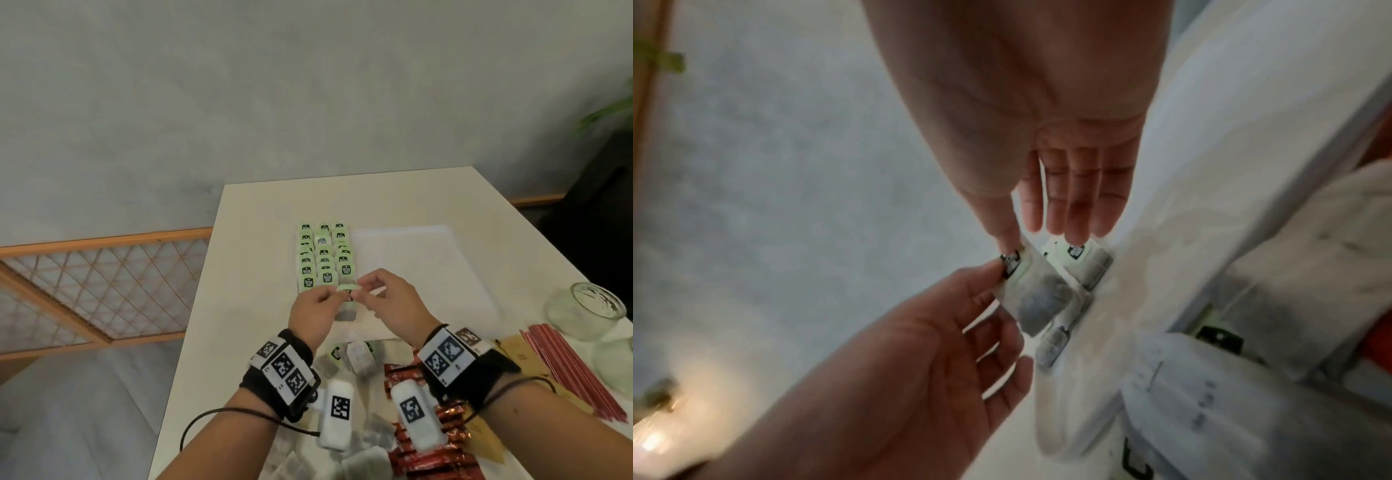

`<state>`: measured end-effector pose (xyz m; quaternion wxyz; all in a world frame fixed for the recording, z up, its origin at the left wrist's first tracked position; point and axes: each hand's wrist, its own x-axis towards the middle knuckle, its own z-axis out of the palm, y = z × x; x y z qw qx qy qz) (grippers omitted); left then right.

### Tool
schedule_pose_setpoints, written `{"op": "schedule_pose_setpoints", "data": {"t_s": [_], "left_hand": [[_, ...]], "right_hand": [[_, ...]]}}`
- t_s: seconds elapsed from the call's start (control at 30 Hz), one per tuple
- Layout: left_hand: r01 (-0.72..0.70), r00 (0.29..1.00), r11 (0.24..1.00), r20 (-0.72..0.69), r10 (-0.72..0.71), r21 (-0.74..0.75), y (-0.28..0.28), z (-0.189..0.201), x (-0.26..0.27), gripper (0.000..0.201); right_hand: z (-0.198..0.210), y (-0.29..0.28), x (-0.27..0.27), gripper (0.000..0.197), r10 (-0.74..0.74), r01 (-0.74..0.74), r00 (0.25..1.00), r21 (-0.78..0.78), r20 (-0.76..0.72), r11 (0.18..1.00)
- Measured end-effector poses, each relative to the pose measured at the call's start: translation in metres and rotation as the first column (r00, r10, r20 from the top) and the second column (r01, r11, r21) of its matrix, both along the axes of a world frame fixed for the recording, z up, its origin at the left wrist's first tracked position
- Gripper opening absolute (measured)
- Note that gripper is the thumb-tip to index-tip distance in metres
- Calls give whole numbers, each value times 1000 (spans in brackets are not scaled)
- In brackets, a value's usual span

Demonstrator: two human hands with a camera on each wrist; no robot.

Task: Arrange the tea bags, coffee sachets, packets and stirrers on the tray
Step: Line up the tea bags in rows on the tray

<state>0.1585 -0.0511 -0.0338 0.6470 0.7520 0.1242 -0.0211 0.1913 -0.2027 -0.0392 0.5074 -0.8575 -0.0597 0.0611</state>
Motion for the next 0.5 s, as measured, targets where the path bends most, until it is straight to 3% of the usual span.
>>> {"op": "schedule_pose_setpoints", "data": {"t_s": [0.07, 0.13, 0.2, 0.27, 0.37, 0.5], "left_hand": [[64, 998, 996, 15, -66, 65, 4, -11, 4, 15], [176, 983, 950, 1, -183, 259, 11, -21, 11, 8], [284, 954, 793, -75, -290, 539, 22, -25, 21, 18], [321, 941, 644, -156, -301, 694, 37, -24, 33, 30], [350, 936, 549, -261, -235, 759, 52, -22, 49, 31], [374, 927, 570, -312, -208, 732, 60, -25, 60, 17]], "right_hand": [[-9, -2, 9, 15, 26, -22, 993, 31, -113, 999], [-16, -4, 17, 10, 65, -60, 978, 35, -196, 998], [-20, -6, 26, 8, 63, -58, 965, 28, -255, 998], [-22, -7, 38, 7, 21, -17, 957, 16, -290, 1000], [-26, -3, 55, 9, -39, 34, 965, -21, -261, 999], [-34, 6, 63, 6, -65, 59, 975, -32, -211, 998]]}}
